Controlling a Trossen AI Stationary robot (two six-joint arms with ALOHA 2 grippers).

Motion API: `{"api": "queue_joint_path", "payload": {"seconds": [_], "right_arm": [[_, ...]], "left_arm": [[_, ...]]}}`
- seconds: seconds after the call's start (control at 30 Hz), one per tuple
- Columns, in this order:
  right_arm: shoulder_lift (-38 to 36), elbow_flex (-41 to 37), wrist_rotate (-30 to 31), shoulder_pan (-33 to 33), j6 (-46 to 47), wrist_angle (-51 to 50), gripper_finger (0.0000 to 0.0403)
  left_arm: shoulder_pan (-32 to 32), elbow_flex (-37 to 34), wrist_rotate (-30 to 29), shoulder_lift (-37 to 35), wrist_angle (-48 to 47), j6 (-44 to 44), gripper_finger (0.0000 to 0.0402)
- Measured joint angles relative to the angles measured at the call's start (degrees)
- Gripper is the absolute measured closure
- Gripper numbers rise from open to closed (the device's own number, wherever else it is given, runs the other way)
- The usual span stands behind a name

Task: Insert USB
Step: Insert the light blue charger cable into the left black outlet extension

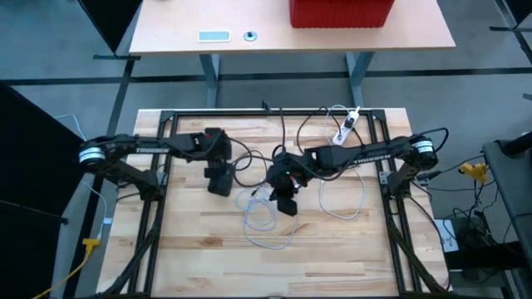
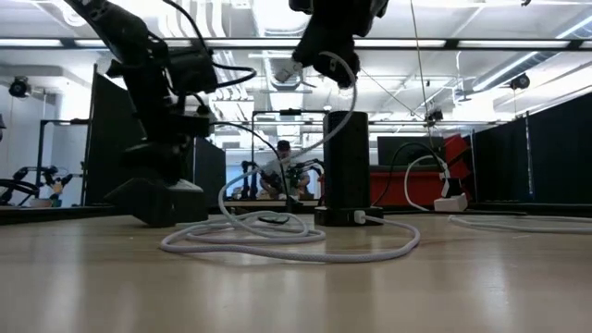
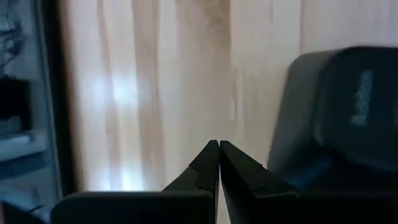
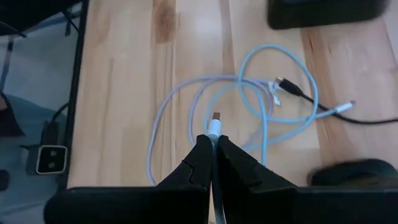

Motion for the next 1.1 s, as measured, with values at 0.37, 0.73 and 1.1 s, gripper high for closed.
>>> {"api": "queue_joint_path", "payload": {"seconds": [0.37,0.73,1.1], "right_arm": [[-0.1,0.0,-0.1,0.5,-1.5,-2.2,0.0403],[0.0,0.0,-0.1,2.9,-1.8,-1.5,0.0403],[8.8,5.7,-0.3,3.5,-7.0,1.0,0.0403]], "left_arm": [[-11.7,0.0,9.2,-3.7,-4.1,-15.0,0.0401],[-31.1,0.0,7.9,-5.5,-4.9,-36.3,0.0401],[-44.1,-1.3,5.0,-13.0,-10.5,-59.0,0.0401]]}}
